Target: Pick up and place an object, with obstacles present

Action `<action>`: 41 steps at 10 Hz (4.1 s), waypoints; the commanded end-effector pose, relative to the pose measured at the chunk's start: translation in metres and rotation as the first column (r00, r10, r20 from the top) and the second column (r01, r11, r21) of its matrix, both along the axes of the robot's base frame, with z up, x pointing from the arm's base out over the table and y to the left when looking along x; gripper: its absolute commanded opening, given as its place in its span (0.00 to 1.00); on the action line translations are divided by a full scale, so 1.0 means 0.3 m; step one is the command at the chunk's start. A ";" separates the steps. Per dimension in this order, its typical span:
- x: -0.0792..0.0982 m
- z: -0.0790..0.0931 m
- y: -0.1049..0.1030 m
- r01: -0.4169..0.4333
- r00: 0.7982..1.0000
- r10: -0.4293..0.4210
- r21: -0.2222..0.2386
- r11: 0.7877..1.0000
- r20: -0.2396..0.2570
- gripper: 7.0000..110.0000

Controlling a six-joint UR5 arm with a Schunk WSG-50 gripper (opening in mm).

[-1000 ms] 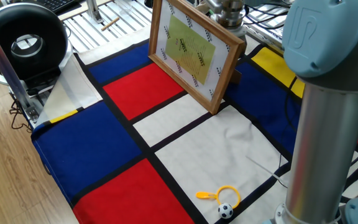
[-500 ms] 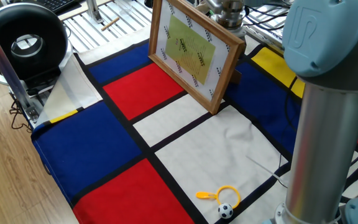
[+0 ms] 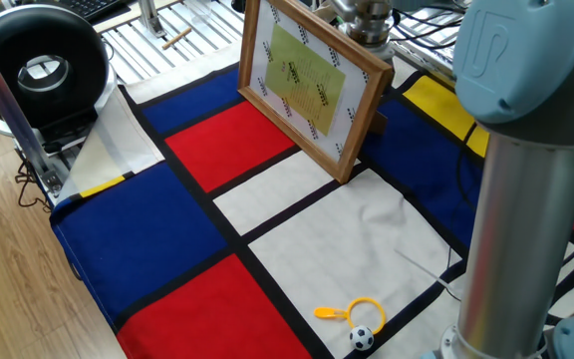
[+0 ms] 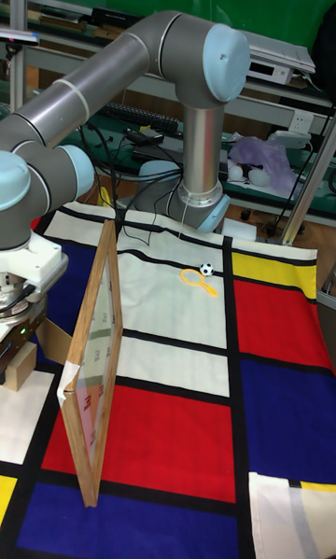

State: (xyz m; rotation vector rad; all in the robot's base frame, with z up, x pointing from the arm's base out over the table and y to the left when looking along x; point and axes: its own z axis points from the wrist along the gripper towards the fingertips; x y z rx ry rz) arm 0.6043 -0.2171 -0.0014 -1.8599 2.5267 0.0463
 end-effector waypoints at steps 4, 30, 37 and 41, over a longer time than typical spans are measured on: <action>-0.020 0.031 0.042 0.002 1.000 -0.001 0.062 0.998 -0.019 0.00; -0.007 0.506 0.017 -0.049 0.998 0.051 -0.075 0.996 0.022 0.00; 0.020 0.512 0.040 -0.075 0.995 0.079 -0.056 0.996 0.062 0.00; 0.043 0.514 0.100 -0.072 0.993 0.070 0.014 0.997 0.095 0.00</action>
